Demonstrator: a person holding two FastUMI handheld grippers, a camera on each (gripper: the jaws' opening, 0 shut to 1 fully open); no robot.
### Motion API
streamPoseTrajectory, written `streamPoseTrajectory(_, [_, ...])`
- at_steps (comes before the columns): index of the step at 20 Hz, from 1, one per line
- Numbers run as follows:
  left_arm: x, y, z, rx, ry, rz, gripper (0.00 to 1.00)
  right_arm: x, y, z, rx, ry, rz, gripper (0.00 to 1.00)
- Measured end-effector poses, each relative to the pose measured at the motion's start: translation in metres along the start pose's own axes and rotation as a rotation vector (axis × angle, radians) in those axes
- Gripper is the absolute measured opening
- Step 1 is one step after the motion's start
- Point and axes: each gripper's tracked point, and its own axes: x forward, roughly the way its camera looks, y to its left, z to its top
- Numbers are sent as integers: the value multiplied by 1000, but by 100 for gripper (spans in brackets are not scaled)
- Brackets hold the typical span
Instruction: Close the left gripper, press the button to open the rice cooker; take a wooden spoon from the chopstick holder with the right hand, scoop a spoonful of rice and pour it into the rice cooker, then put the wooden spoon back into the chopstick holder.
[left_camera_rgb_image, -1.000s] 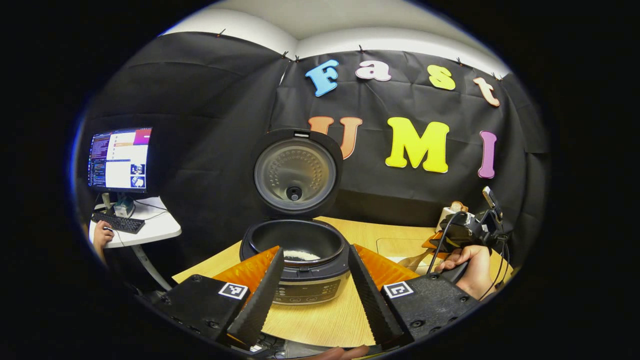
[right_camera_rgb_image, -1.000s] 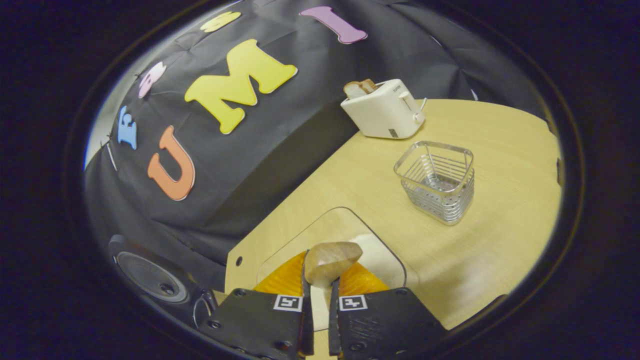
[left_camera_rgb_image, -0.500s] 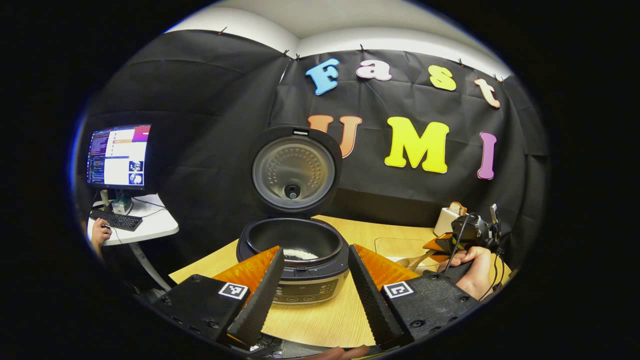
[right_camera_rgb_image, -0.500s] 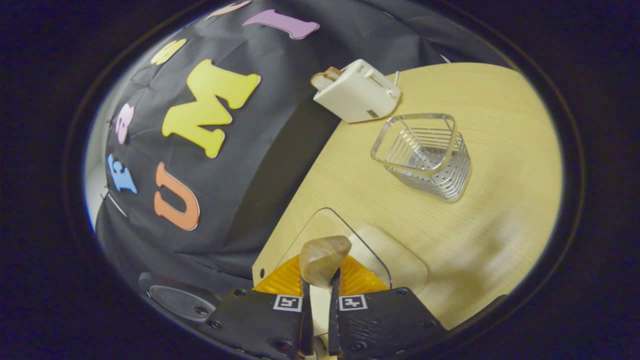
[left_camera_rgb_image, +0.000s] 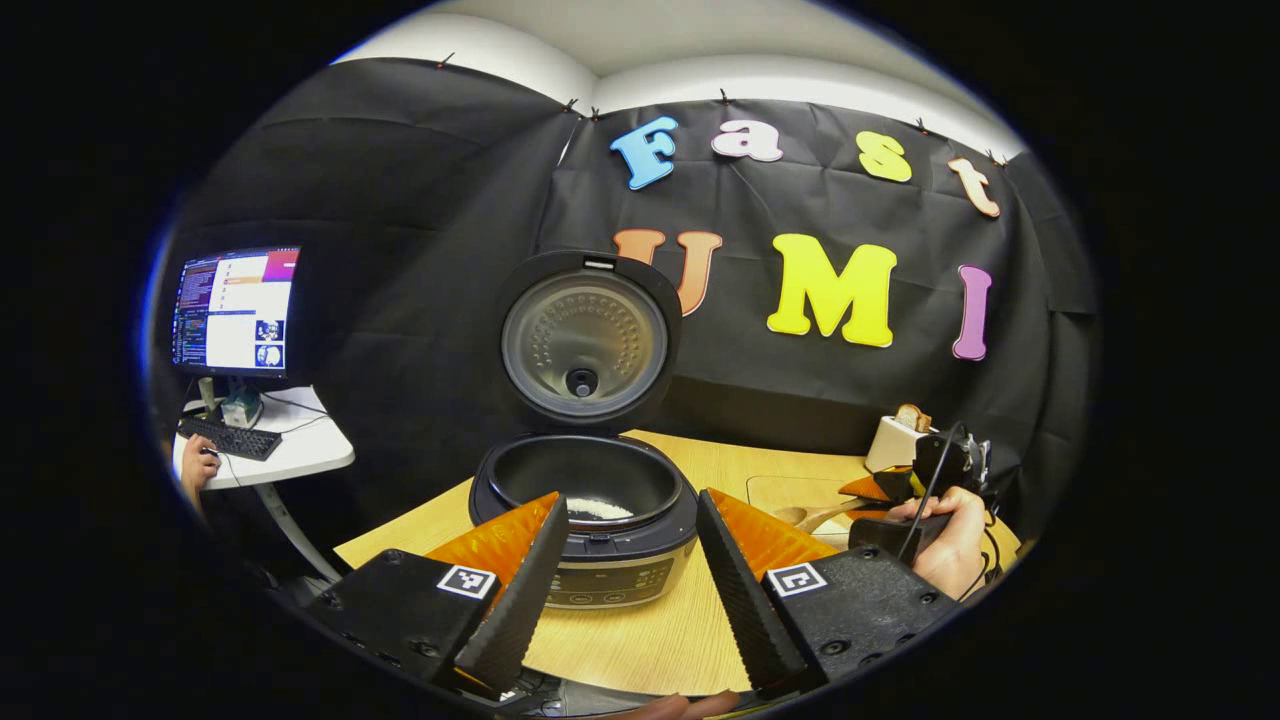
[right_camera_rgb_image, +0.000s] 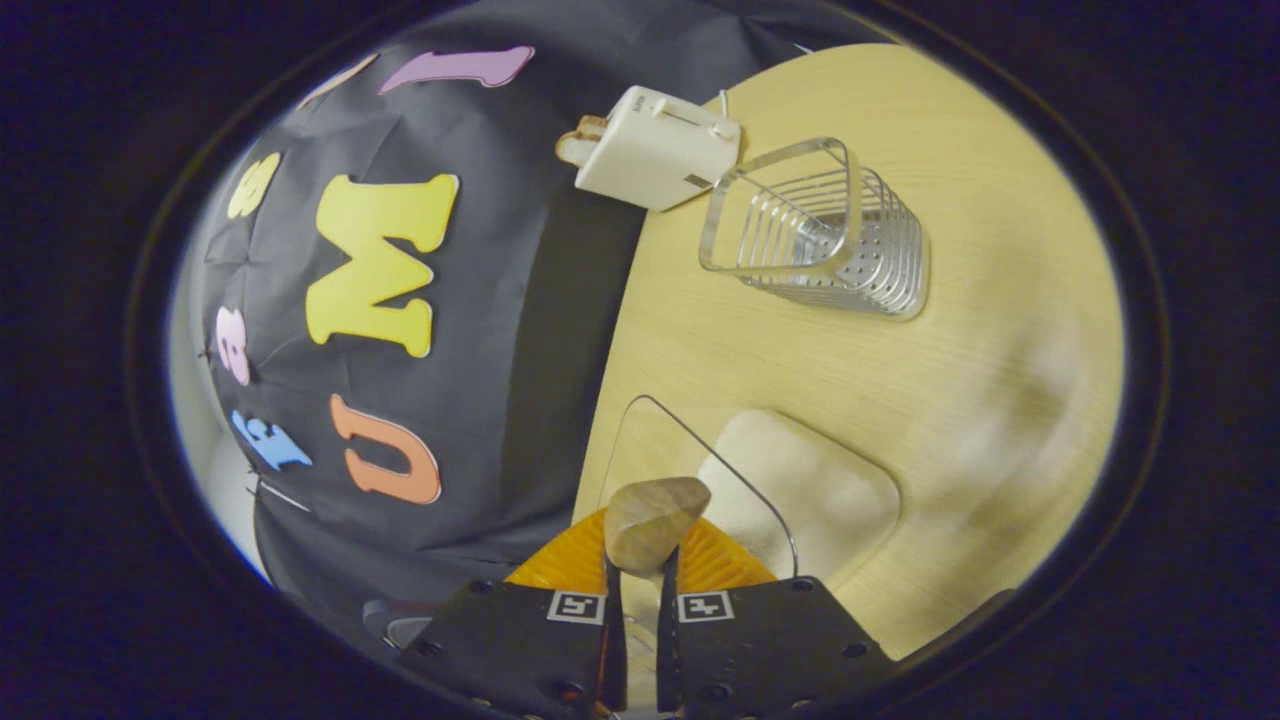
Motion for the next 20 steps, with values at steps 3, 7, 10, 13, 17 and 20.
streamPoseTrajectory(3, [0, 1, -1, 8, 4, 3, 83, -4, -1, 1, 36, -6, 4, 12])
streamPoseTrajectory(7, [0, 10, 0, 3, 0, 18, 83, -17, 8, 5, 71, -13, 40, 12])
streamPoseTrajectory(10, [1, 21, 0, -1, 2, 34, 83, -33, 27, 10, 79, -21, 86, 12])
streamPoseTrajectory(13, [0, 38, 0, -18, 4, 63, 83, -52, 52, 12, 76, -33, 136, 12])
streamPoseTrajectory(17, [0, 57, -2, -25, 11, 90, 83, -66, 82, 1, 60, -28, 179, 12])
streamPoseTrajectory(20, [-2, 64, -2, -15, 11, 84, 83, -70, 101, -22, 28, -6, 203, 12])
